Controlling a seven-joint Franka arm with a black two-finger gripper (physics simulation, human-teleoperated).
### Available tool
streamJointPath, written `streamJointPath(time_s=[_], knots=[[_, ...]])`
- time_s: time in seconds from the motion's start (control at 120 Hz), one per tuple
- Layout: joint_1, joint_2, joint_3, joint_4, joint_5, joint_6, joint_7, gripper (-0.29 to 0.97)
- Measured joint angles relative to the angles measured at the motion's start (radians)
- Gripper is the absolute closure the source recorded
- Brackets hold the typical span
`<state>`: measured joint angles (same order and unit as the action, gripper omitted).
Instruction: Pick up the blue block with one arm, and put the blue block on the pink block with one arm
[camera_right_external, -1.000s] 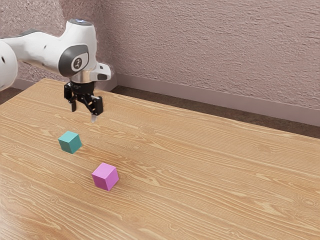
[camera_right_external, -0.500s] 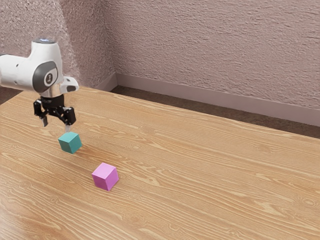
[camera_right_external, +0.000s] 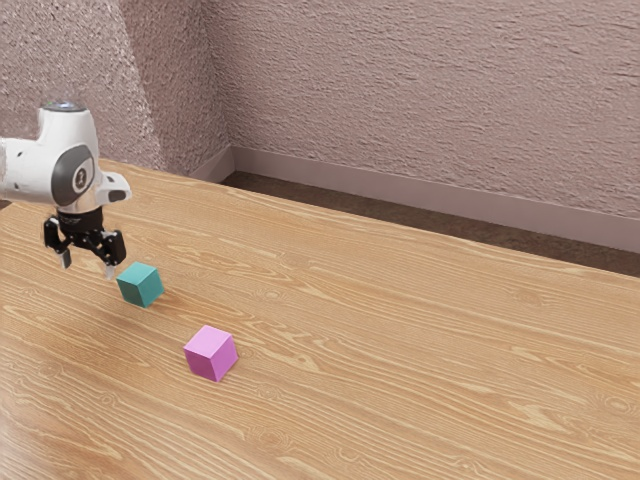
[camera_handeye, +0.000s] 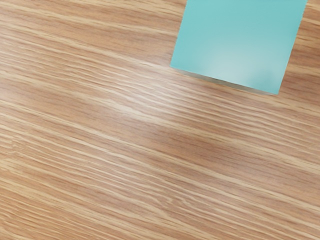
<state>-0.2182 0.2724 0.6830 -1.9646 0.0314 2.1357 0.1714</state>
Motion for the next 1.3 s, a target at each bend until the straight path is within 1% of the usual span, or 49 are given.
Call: streamJointPath(time_s=[0.05,0.092,0.158,0.292,0.367,0.492,0.642,0.9,1.142,1.2,1.3], knots=[[0.058,0.03,-0.077,0.032,-0.01,0.008,0.016,0.0],[0.087,0.051,-0.119,0.054,-0.015,0.014,0.029,0.0],[0.123,0.071,-0.147,0.067,-0.021,0.02,0.048,0.0],[0.18,0.102,-0.168,0.084,-0.028,0.028,0.09,0.0],[0.256,0.131,-0.256,0.123,-0.029,0.03,0.11,0.0],[0.324,0.181,-0.337,0.187,-0.027,0.029,0.139,0.0],[0.341,0.219,-0.365,0.219,-0.027,0.025,0.167,0.0],[0.365,0.293,-0.389,0.265,-0.041,0.025,0.201,0.0],[0.379,0.331,-0.401,0.293,-0.05,0.025,0.222,0.0],[0.379,0.339,-0.401,0.299,-0.054,0.025,0.226,0.02],[0.379,0.351,-0.401,0.314,-0.061,0.025,0.232,0.09]])
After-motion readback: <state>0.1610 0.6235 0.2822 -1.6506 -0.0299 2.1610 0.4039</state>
